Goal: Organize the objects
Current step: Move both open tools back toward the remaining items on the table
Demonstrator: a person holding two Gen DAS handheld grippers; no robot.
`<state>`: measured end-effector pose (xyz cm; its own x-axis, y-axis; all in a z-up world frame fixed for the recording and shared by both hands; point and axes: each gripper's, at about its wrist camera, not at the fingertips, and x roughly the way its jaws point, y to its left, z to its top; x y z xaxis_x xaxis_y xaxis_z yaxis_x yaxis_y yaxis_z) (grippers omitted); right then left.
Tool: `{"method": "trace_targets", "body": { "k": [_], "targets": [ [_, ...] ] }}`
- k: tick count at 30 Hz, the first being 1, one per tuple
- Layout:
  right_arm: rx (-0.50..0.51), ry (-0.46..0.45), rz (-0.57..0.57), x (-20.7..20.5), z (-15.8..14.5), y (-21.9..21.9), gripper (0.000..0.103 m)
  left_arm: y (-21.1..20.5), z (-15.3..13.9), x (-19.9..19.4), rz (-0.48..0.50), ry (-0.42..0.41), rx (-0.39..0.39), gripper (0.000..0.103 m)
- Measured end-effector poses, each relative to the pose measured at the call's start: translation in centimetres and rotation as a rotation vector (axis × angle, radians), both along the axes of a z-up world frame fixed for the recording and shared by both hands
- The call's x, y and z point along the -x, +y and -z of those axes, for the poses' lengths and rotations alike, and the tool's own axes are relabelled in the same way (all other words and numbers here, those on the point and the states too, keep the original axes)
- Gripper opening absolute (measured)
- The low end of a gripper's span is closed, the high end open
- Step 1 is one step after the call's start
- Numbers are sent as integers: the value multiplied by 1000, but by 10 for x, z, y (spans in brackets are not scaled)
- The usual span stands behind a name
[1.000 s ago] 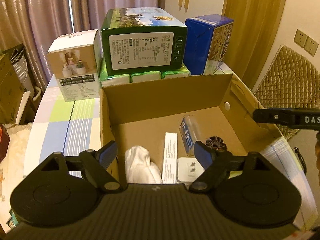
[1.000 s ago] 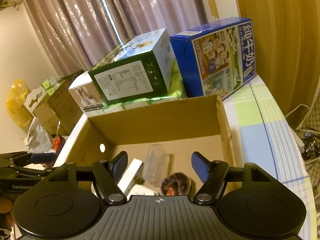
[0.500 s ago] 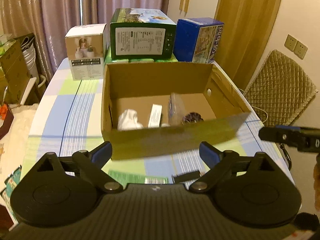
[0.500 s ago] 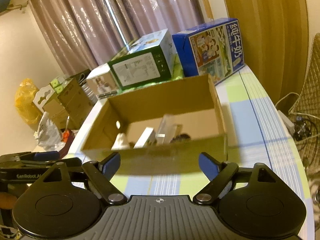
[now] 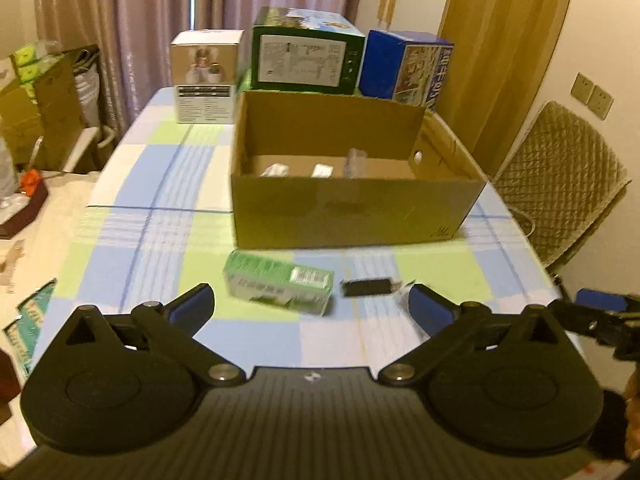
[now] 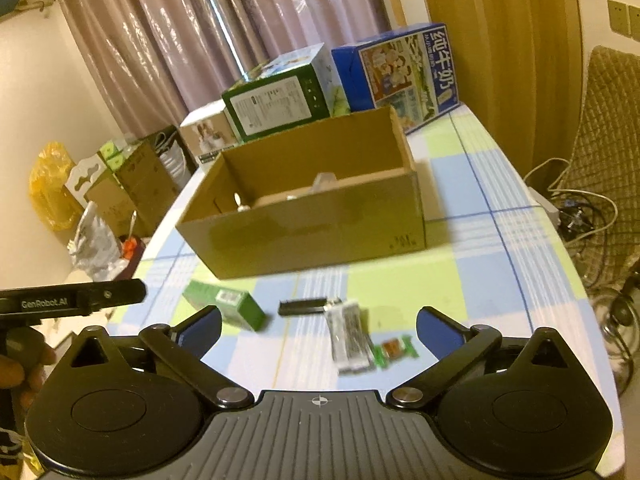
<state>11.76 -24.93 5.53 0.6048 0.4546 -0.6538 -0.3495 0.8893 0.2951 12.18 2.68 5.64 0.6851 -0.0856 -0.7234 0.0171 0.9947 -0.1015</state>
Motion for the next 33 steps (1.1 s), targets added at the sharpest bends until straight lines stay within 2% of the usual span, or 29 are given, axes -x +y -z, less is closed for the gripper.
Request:
{"method": "trace_targets", "body": {
  "k": [5, 15, 33],
  "targets": [
    [27, 11, -8, 20, 12, -2, 101, 3, 5, 30, -26, -8, -28, 102],
    [35, 31, -3, 34, 23, -7, 101, 14, 9, 56, -67, 1, 18, 102],
    [81, 0, 58, 39, 33, -21, 101, 2, 22, 59, -47, 19, 27, 102]
  ]
}}
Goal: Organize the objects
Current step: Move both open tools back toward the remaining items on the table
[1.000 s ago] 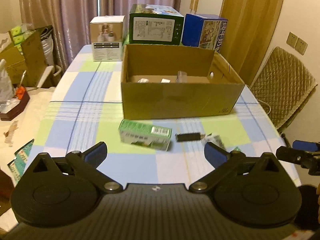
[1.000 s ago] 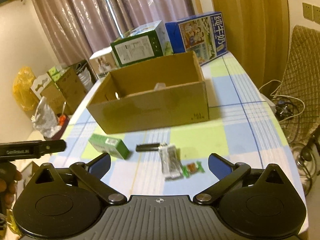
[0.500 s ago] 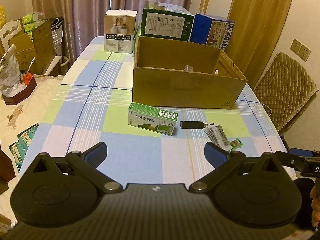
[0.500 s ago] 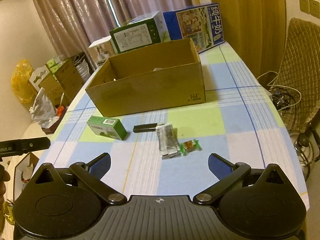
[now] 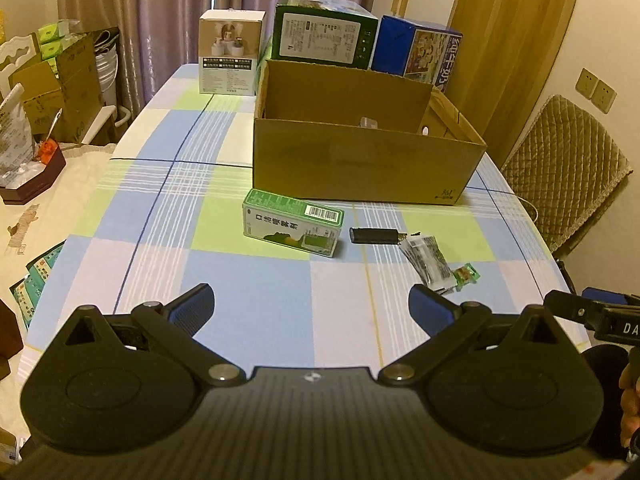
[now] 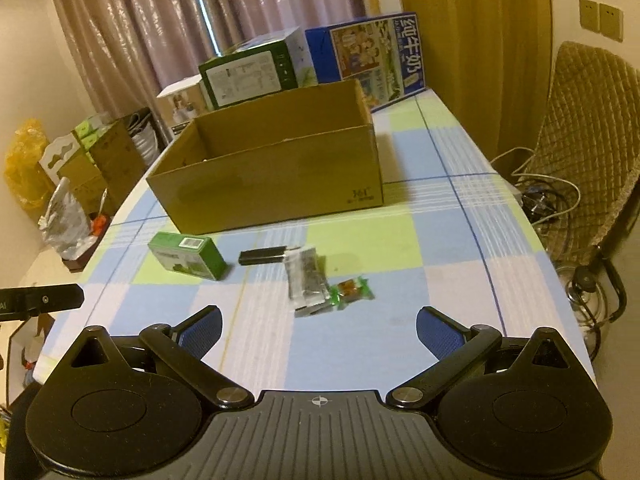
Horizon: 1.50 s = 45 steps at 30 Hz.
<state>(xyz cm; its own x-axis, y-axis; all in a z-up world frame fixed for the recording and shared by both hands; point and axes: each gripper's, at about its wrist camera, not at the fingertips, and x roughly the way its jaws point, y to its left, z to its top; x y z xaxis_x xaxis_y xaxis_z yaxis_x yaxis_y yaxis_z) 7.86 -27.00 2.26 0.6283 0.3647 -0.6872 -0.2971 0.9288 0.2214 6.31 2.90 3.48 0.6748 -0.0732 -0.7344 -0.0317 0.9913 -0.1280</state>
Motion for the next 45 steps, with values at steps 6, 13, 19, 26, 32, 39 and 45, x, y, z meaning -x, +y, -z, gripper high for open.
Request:
{"method": "trace_targets", "body": {
  "k": [6, 13, 19, 26, 32, 39, 45],
  "targets": [
    [5, 12, 9, -3, 5, -5, 101, -9, 6, -8, 17, 15, -4, 102],
    [5, 29, 13, -7, 11, -11, 101, -18, 12, -14, 34, 31, -8, 102],
    [4, 40, 12, -11, 15, -10, 101, -20, 17, -20, 40, 43, -12, 102],
    [-2, 60, 8, -17, 25, -10, 91, -20, 25, -29, 38, 57, -12, 102],
    [5, 82, 28, -23, 36, -13, 83, -25, 35, -39, 50, 67, -15, 101],
    [-4, 108, 34, -38, 49, -14, 63, -35, 48, -57, 65, 83, -12, 101],
    [-13, 135, 15, -59, 66, -5, 45, -39, 60, -74, 72, 100, -8, 101]
  ]
}}
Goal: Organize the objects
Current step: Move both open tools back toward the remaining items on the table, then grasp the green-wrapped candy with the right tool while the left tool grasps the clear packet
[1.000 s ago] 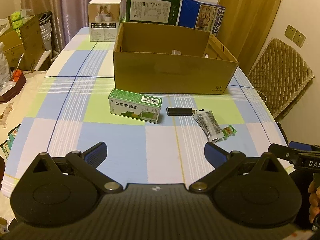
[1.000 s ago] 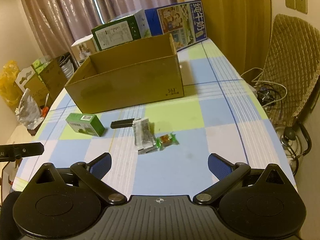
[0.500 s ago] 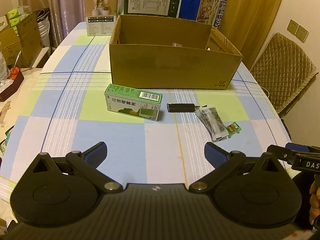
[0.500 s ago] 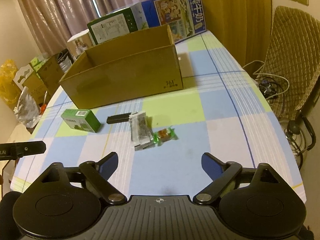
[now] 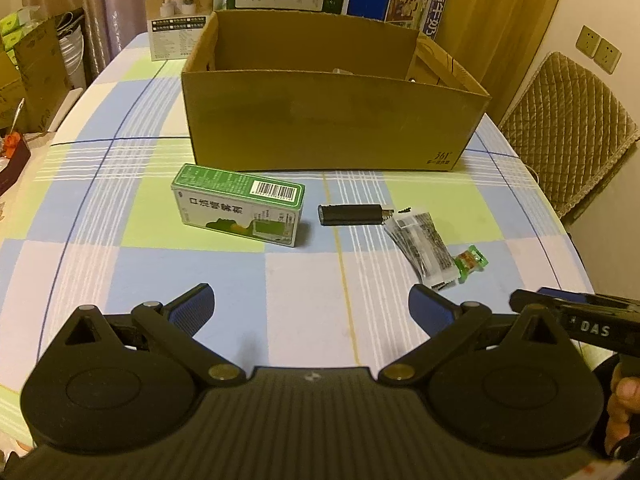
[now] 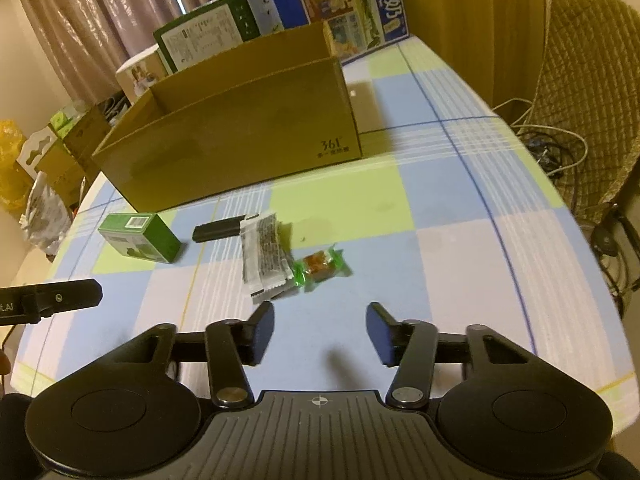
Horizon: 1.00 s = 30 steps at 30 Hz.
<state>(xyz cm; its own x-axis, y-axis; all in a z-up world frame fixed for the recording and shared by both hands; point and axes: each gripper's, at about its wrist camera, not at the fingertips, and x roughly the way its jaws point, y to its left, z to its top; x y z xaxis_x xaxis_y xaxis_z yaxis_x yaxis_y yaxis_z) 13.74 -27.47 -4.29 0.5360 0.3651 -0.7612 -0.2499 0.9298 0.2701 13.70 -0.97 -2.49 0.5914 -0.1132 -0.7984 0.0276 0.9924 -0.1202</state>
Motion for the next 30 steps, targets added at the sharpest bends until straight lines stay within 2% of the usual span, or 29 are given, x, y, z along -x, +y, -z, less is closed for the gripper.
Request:
{"method": "trace_targets", "body": {
  "k": [5, 9, 10, 14, 22, 26, 29, 30],
  "targets": [
    [10, 9, -19, -20, 15, 11, 36, -1, 10, -14, 2, 15, 5, 101],
    [47, 19, -30, -35, 27, 20, 18, -3, 17, -23, 10, 29, 11, 101],
    [70, 16, -30, -38, 30, 23, 18, -3, 19, -24, 10, 31, 13, 101],
    [83, 22, -27, -50, 40, 26, 18, -1, 24, -30, 3, 41, 24, 101],
    [31, -24, -17, -67, 39, 24, 18, 2, 32, -36, -8, 56, 35, 101],
    [126, -57, -103, -65, 41, 36, 21, 2, 34, -36, -7, 62, 34, 101],
    [219, -92, -169, -67, 42, 41, 31, 2, 34, -35, -2, 63, 36, 101],
    [248, -106, -194, -68, 42, 43, 37, 2, 34, -34, -3, 62, 38, 101]
  ]
}}
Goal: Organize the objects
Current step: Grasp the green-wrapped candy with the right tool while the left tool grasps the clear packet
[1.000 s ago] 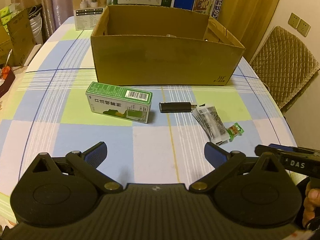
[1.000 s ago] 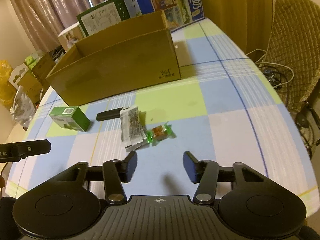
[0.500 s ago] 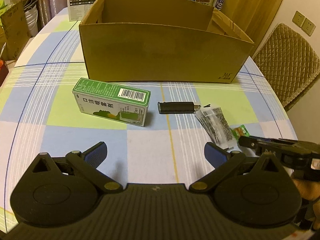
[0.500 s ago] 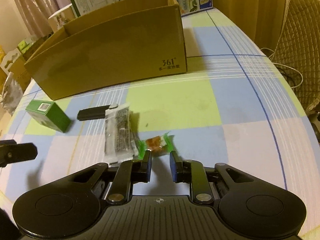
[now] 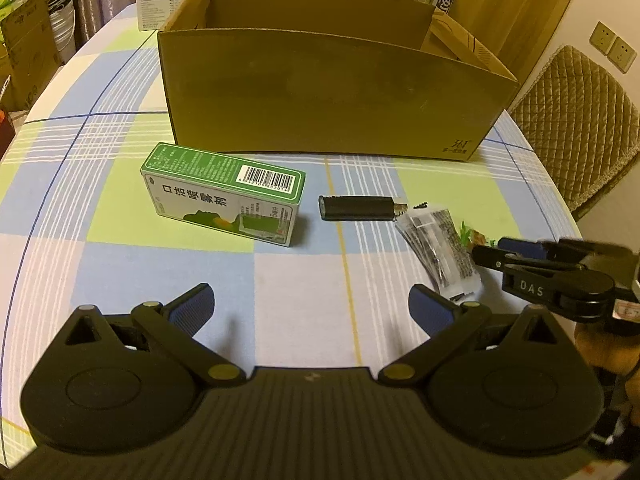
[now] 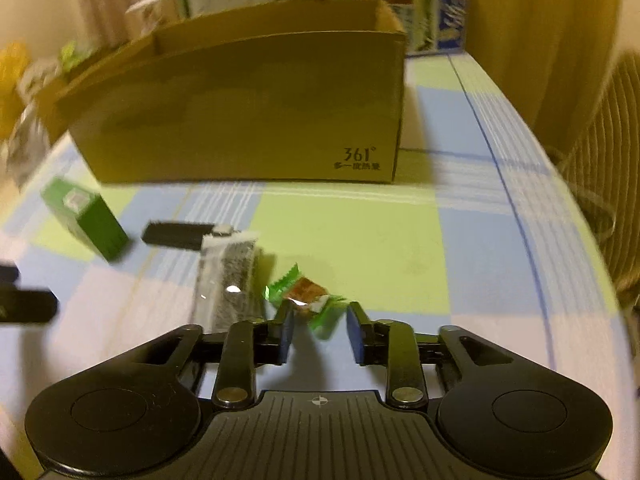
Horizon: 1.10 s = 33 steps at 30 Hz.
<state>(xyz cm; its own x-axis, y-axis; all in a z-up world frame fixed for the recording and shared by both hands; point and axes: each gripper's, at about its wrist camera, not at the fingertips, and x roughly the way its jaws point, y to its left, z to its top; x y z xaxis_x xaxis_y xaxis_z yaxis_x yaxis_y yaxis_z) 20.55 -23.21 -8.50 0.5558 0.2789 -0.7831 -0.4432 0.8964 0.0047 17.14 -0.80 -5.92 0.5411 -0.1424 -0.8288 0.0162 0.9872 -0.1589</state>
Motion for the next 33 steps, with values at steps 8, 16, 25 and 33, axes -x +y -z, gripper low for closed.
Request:
{"method": "trace_targets", "body": {
  "k": [8, 16, 25, 33],
  "targets": [
    [62, -7, -213, -14, 8, 3, 42, -3, 2, -3, -1, 3, 8, 101],
    [-28, 30, -146, -15, 5, -3, 17, -21, 10, -11, 24, 2, 7, 101],
    [-146, -1, 209, -26, -11, -55, 17, -81, 22, -46, 128, -20, 40, 78],
    [-169, 20, 229, -31, -13, -63, 17, -111, 42, -67, 171, -4, -23, 41]
  ]
}}
